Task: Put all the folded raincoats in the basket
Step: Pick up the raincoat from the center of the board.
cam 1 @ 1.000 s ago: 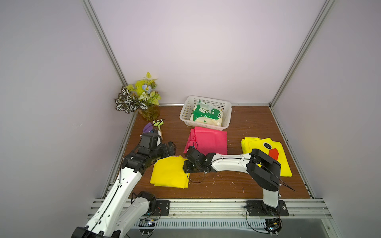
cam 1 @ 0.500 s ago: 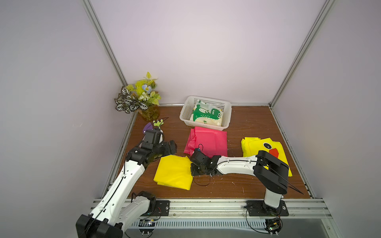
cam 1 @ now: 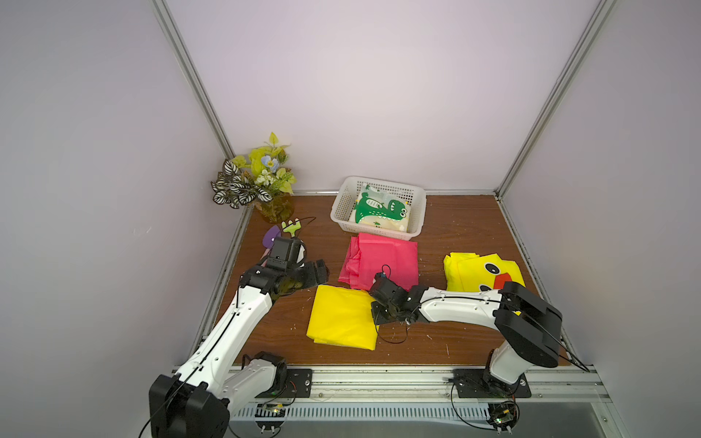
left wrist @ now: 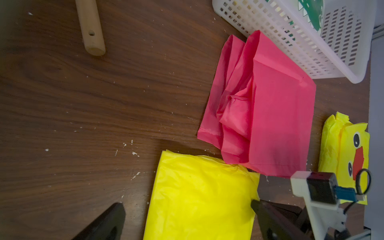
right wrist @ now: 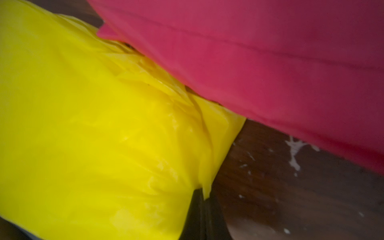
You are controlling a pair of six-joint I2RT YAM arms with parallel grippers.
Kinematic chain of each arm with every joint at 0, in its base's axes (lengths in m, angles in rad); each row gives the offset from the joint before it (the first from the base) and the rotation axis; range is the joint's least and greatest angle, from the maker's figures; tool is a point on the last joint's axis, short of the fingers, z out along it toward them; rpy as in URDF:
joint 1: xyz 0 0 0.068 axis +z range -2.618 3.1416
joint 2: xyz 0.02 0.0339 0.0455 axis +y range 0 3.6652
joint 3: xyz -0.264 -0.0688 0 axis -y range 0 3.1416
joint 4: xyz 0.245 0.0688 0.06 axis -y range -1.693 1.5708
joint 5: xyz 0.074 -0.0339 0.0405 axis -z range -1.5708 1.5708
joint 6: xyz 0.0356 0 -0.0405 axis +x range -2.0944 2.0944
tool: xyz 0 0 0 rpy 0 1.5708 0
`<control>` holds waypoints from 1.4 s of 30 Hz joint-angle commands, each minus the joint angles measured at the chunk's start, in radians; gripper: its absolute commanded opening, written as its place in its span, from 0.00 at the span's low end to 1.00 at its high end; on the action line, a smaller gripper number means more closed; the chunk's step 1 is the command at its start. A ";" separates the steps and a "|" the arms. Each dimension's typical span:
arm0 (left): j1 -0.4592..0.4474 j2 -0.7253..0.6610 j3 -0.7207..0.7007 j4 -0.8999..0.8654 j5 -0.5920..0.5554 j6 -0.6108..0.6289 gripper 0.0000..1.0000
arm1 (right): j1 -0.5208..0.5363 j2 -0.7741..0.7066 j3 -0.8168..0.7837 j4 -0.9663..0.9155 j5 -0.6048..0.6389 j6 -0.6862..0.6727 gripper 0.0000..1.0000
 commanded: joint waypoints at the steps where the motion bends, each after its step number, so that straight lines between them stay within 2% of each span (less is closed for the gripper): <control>1: 0.012 -0.002 -0.033 0.046 0.061 -0.016 0.99 | -0.024 -0.051 -0.045 -0.040 -0.008 -0.052 0.00; 4: 0.005 -0.014 -0.090 0.119 0.120 -0.057 0.99 | -0.024 -0.063 -0.076 -0.031 -0.061 -0.050 0.00; 8: -0.036 -0.019 -0.132 0.163 0.112 -0.094 0.99 | -0.022 -0.054 -0.088 -0.009 -0.128 -0.058 0.00; 13: -0.073 -0.036 -0.147 0.167 0.105 -0.091 0.99 | -0.023 -0.019 -0.042 -0.024 -0.114 -0.091 0.00; 19: -0.074 -0.037 -0.199 0.166 0.144 -0.098 0.99 | -0.022 0.058 0.038 -0.045 -0.127 -0.135 0.00; 24: -0.077 -0.020 -0.222 0.168 0.163 -0.107 1.00 | -0.023 0.056 0.052 -0.042 -0.107 -0.134 0.00; 36: -0.093 0.029 -0.250 0.164 0.200 -0.114 0.87 | -0.025 0.068 0.037 0.021 -0.114 -0.134 0.00; 39: -0.095 0.011 -0.243 0.154 0.182 -0.135 0.89 | -0.024 0.083 0.047 0.014 -0.115 -0.145 0.00; 42: -0.095 -0.001 -0.194 0.114 0.116 -0.134 0.94 | -0.024 0.069 0.039 0.008 -0.103 -0.144 0.00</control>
